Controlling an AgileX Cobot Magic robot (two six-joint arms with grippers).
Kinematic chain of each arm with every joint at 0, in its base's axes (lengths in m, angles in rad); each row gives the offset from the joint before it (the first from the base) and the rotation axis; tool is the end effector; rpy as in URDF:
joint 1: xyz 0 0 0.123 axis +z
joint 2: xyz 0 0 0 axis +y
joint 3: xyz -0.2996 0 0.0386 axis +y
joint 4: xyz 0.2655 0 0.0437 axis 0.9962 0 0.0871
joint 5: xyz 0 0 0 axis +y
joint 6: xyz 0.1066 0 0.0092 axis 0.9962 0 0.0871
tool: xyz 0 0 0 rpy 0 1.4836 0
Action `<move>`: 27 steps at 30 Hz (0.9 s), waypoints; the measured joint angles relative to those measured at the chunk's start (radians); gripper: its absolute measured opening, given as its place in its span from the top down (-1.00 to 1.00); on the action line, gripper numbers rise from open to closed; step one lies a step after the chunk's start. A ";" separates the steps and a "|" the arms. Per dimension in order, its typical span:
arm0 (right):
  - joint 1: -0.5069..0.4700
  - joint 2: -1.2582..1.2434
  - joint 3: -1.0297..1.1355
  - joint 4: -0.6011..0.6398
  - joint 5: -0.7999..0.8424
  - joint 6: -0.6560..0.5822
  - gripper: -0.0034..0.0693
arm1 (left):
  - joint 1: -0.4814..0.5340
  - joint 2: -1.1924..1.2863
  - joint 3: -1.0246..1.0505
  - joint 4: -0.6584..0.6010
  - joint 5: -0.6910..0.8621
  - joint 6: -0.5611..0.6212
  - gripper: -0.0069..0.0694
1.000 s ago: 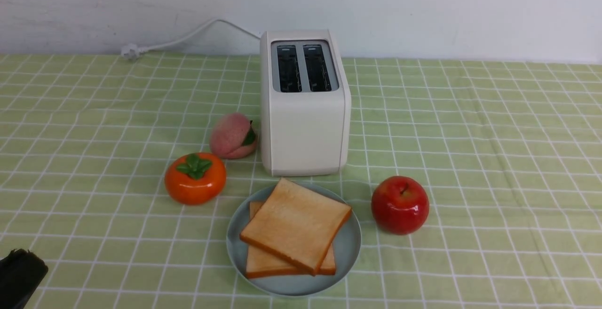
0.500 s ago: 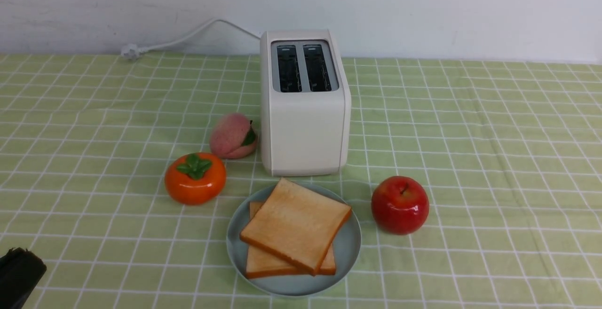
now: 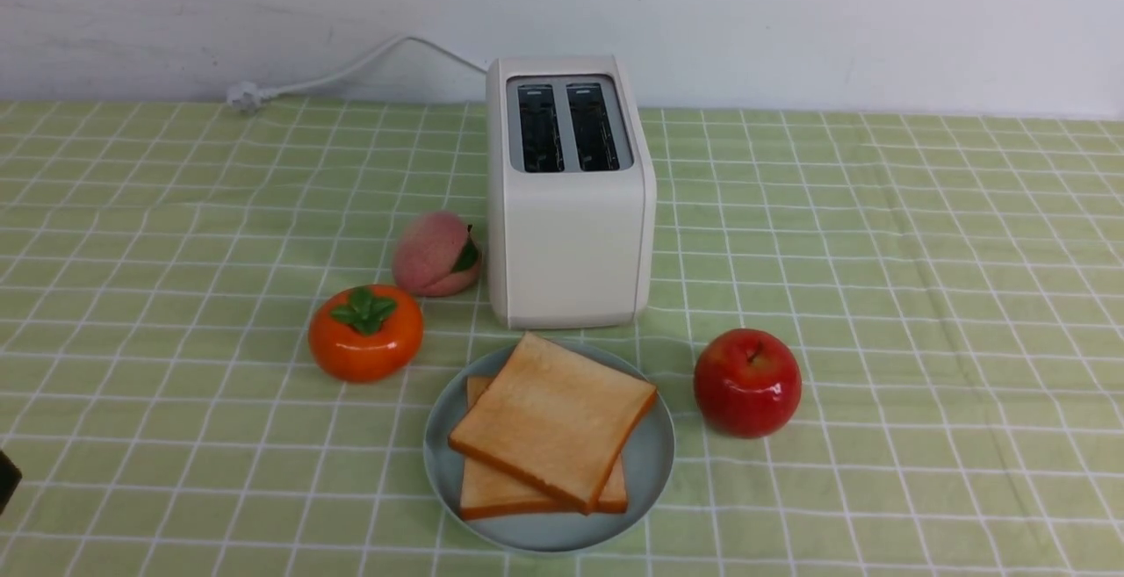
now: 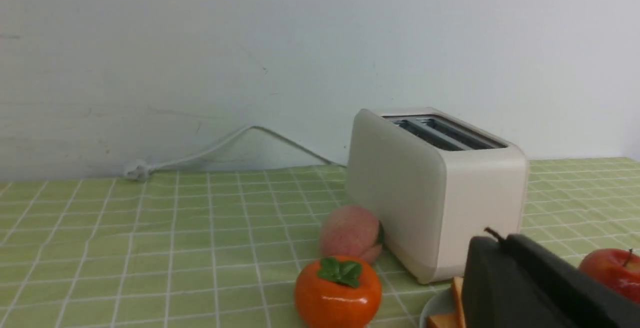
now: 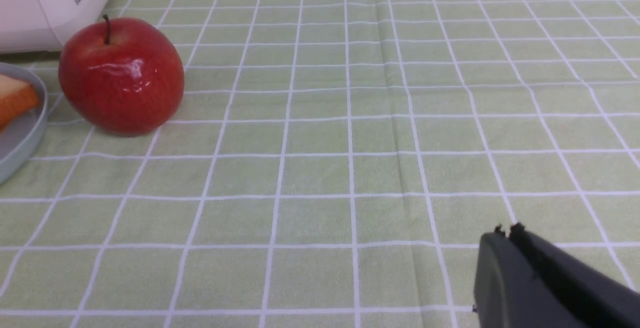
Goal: Take toasted bread from bread machine on green coffee tablecloth place on plate.
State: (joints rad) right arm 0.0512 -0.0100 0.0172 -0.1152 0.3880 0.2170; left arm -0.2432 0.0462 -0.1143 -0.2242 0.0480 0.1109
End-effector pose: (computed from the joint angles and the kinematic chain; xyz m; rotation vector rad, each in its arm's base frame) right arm 0.0679 -0.0012 0.1681 0.0854 1.8748 0.0703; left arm 0.0684 -0.0182 0.2485 0.1043 1.4655 -0.2979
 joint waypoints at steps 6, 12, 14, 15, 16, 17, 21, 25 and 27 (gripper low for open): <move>0.000 0.000 0.000 0.000 0.000 0.000 0.89 | 0.048 0.000 0.100 0.128 0.015 -0.191 0.85; 0.000 0.000 0.000 0.000 0.000 0.000 0.87 | 0.127 -0.054 0.141 0.132 0.141 -0.231 0.85; 0.000 0.000 0.000 0.000 0.000 0.000 0.86 | 0.163 -0.057 0.141 0.129 0.229 -0.234 0.85; 0.000 0.000 0.000 0.000 0.001 0.000 0.86 | 0.166 -0.057 0.141 0.129 0.238 -0.235 0.85; 0.000 0.000 0.000 0.000 0.001 0.000 0.85 | 0.180 -0.057 0.141 0.129 0.276 -0.240 0.85; 0.000 0.000 0.000 0.000 0.001 0.000 0.85 | 0.195 -0.057 0.144 0.129 0.322 -0.249 0.85; 0.000 0.000 0.000 0.000 0.001 0.000 0.84 | 0.201 -0.057 0.144 0.125 0.343 -0.272 0.85; 0.000 0.000 0.000 0.000 0.001 0.000 0.82 | 0.201 -0.057 0.144 0.122 0.343 -0.301 0.85; 0.000 0.000 0.000 0.000 0.001 0.000 0.82 | 0.201 -0.057 0.144 0.122 0.343 -0.306 0.85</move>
State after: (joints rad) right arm 0.0512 -0.0100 0.0172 -0.1152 0.3891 0.2170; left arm -0.0425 -0.0103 0.0297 -0.1025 0.3915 -0.1950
